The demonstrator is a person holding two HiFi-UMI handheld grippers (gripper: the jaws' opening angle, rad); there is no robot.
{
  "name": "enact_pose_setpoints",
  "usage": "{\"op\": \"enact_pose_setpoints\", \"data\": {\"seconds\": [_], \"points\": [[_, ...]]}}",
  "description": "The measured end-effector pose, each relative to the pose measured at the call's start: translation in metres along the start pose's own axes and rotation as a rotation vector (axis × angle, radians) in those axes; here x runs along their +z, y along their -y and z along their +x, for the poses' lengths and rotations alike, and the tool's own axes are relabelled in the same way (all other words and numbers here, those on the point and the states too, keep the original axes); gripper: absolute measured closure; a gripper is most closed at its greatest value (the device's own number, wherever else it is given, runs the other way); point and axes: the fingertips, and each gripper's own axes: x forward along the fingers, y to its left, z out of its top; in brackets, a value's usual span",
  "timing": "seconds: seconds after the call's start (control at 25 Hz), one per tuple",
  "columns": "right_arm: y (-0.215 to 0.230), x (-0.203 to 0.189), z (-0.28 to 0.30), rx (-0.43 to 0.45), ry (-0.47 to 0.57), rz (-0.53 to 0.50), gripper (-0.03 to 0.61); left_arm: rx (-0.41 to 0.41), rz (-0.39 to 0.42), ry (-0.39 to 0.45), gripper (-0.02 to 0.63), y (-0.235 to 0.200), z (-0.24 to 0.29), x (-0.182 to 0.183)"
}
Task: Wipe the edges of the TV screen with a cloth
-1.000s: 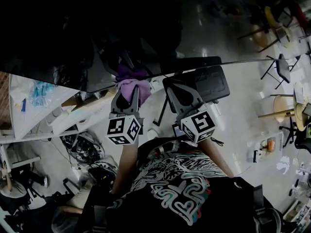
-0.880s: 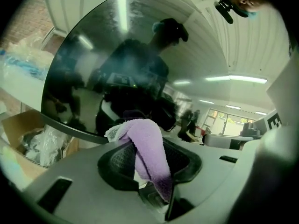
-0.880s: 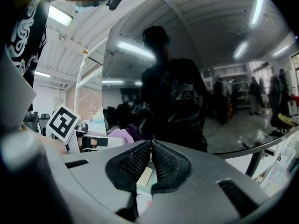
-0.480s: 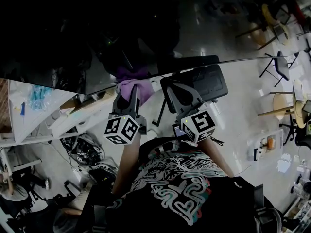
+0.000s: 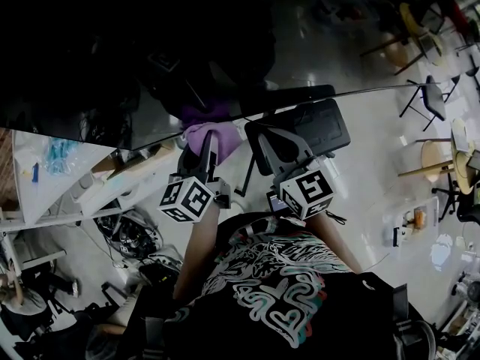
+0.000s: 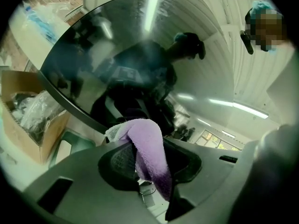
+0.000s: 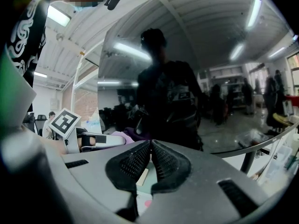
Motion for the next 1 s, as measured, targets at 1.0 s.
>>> {"op": "enact_pose_setpoints", "data": {"seconds": [1.0], "points": [[0.053, 0.001, -0.031, -0.135, 0.013, 0.027, 0.546, -0.165, -0.155, -0.071, 0.475, 0.054, 0.044, -0.035]]}}
